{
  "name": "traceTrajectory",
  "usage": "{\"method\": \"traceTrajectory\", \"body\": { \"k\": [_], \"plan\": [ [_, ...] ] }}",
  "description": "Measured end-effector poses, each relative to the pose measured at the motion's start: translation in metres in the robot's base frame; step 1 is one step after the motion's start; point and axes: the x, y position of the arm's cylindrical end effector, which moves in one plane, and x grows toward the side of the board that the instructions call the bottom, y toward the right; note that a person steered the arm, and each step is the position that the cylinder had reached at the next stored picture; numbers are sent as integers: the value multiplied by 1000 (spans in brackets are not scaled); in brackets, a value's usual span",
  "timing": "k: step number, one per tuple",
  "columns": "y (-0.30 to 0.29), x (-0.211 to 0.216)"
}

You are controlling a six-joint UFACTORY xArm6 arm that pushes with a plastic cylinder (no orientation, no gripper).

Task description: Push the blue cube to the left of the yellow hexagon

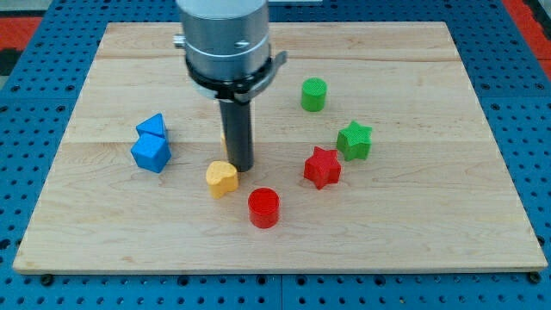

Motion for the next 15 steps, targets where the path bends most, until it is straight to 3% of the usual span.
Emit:
{"method": "traceTrajectory", "body": {
  "k": [3, 5, 6, 7, 8, 9, 11, 15],
  "plan": [
    [-64, -8],
    [-69, -80],
    [-54, -89],
    [-139, -125],
    [-198, -83],
    [-204, -22],
    [-157, 31],
    [-98, -44]
  ]
}}
